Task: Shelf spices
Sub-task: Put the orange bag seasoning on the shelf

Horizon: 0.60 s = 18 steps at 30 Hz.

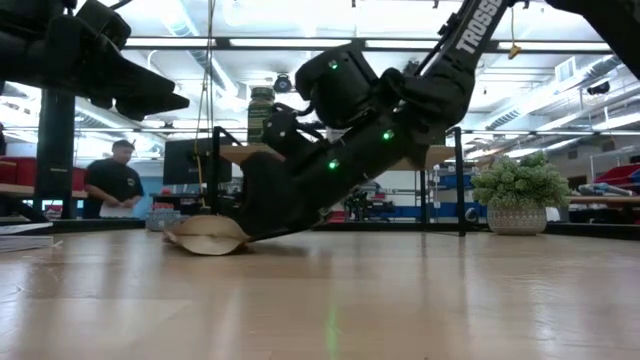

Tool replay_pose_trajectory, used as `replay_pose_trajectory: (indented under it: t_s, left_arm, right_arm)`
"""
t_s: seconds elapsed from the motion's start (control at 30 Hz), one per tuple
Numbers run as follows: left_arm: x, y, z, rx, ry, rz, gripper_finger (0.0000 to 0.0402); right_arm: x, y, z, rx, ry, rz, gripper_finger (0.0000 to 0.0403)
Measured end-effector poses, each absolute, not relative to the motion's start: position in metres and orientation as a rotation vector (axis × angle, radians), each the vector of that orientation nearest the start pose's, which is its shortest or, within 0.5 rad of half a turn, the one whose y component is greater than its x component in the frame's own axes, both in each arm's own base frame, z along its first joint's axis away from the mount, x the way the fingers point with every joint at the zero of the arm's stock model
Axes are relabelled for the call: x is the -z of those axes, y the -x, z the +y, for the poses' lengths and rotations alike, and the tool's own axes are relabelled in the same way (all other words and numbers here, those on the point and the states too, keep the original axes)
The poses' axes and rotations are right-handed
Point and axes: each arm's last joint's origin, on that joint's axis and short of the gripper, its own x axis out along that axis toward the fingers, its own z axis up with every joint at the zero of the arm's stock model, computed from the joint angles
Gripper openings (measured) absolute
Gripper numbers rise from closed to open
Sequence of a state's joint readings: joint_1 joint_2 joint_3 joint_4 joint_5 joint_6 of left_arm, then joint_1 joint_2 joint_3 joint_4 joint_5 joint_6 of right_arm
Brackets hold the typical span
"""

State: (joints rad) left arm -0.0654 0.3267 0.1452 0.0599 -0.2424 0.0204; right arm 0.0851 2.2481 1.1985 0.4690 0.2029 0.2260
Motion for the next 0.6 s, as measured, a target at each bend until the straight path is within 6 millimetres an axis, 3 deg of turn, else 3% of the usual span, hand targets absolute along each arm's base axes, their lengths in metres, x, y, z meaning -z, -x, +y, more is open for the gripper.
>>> replay_pose_trajectory:
  t_s: [0.13,0.37,0.6]
  left_arm:
    - [-0.1912,-0.1171,-0.0007,-0.175,-0.040,0.124,0.0328]
    - [-0.1916,-0.1171,-0.0007,-0.176,-0.040,0.120,0.0328]
    - [-0.1915,-0.1171,-0.0007,-0.176,-0.039,0.121,0.0328]
  right_arm:
    - [-0.0668,-0.4417,0.0355,0.179,-0.111,0.565,0.0173]
    - [-0.0708,-0.4454,0.0368,0.186,-0.090,0.487,0.0019]
    - [-0.0756,-0.4471,0.0339,0.205,-0.077,0.429,0.0005]
